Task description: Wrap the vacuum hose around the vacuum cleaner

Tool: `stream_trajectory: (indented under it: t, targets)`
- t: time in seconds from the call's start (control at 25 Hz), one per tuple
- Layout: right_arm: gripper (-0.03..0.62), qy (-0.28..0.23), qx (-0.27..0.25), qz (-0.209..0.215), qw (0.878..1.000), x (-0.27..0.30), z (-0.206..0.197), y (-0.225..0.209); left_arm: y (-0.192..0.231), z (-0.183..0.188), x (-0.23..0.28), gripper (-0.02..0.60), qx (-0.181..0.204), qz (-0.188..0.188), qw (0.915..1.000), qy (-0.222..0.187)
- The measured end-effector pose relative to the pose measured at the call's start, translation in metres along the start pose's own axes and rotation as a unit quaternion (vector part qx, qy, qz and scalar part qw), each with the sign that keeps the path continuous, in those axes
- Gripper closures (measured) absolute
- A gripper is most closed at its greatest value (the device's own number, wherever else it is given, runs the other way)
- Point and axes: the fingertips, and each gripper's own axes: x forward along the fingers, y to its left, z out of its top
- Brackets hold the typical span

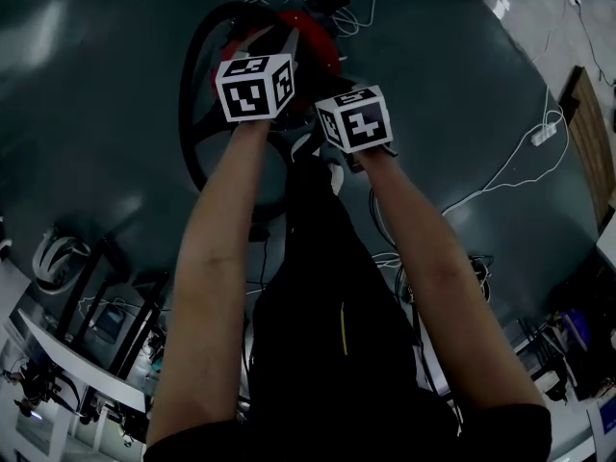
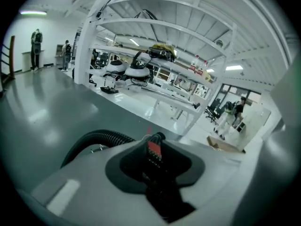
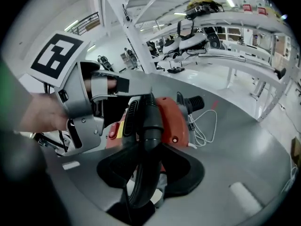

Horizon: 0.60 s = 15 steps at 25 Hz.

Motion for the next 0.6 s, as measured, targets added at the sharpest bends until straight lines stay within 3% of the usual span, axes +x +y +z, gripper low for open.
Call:
stream_trajectory:
  t: [0.24,0.36,0.6]
  targets:
    - [0.441,0.02,-0.005,0.006,1.0,0.007,-0.003,-0.007,0.011,-0.003,0.002,0.53,-0.063,0.011,0.9978,-0.017]
    - [0.438,0.03,-0.02,0.014,0.999,0.009,0.0,0.0,0.017,-0.003,-0.003,0.534,-0.06,0.023,0.9977,-0.022]
    - [0.414,0.047,-0.097,0.029,0.994,0.01,0.0,-0.003,0.012,-0.004,0.001,0.534,-0.053,0.04,0.9971,-0.036]
